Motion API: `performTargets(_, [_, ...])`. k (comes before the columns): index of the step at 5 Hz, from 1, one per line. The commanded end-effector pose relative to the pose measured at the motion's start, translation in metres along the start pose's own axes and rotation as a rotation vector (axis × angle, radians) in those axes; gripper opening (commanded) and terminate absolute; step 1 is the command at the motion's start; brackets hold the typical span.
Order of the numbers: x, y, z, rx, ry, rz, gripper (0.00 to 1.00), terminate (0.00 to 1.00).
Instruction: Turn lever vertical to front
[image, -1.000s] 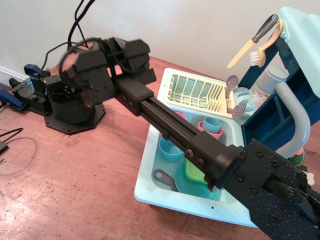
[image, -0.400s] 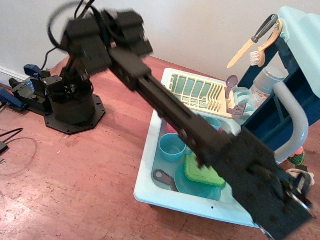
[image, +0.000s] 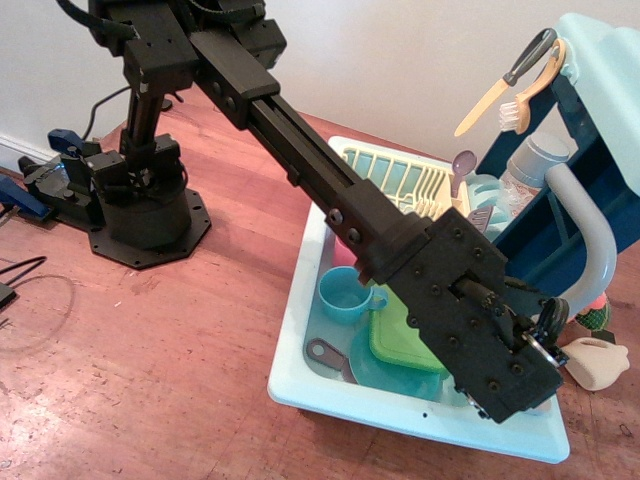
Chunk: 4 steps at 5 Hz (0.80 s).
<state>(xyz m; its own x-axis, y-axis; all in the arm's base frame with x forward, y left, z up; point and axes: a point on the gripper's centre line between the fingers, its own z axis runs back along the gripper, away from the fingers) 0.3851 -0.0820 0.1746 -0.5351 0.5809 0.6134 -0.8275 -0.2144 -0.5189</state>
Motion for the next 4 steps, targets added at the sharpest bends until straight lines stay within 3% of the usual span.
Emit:
performTargets(1, [0.015, -0.021, 0.01, 0.048, 0.04, 0.045, 1.0, 0.0])
performTargets(2, [0.005, -0.024, 0.022, 0.135, 0.068, -0.113, 1.0, 0.0])
performTargets(3, [0.005, -0.005, 0.029, 0.147, 0.084, -0.126, 1.0, 0.0])
performTargets(4, [0.023, 0.025, 0.045, 0.152, 0.066, -0.048, 1.0, 0.0])
